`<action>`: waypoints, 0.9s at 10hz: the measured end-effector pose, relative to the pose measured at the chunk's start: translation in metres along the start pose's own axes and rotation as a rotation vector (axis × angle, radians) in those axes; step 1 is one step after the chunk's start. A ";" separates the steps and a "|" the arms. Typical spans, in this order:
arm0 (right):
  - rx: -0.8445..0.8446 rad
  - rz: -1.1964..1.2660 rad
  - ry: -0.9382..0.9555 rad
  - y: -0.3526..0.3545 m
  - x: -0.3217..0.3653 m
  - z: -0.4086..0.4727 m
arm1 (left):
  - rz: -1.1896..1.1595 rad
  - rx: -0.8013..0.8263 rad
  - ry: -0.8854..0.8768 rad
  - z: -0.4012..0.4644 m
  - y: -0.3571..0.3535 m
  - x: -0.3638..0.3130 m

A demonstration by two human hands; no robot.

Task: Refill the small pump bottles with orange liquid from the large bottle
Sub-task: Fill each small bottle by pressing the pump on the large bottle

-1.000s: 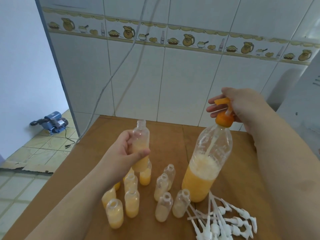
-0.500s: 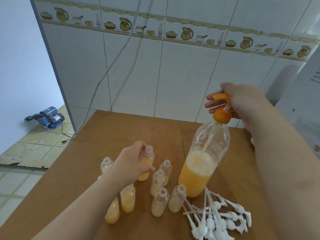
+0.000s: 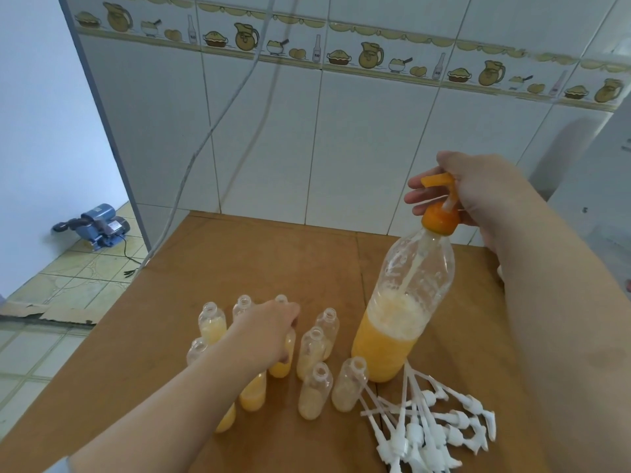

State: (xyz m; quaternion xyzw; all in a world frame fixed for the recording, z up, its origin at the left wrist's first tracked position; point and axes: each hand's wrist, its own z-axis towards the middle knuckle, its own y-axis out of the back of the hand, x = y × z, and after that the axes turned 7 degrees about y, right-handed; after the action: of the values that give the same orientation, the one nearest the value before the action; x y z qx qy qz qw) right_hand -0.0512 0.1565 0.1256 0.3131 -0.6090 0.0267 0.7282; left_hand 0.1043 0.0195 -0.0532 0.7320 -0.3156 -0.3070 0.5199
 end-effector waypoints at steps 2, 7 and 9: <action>-0.013 0.020 0.020 0.000 0.000 -0.003 | -0.137 0.048 -0.058 -0.001 0.003 0.016; 0.005 0.026 0.027 0.000 -0.001 -0.001 | 0.175 0.163 0.026 -0.006 0.034 0.036; -0.012 0.035 0.019 -0.001 -0.003 0.000 | 0.124 0.074 0.049 -0.006 0.027 0.053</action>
State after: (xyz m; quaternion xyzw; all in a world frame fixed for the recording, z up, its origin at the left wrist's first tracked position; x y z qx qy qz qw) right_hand -0.0514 0.1564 0.1225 0.2977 -0.6077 0.0387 0.7352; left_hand 0.1369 -0.0254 -0.0320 0.7370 -0.3587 -0.2442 0.5183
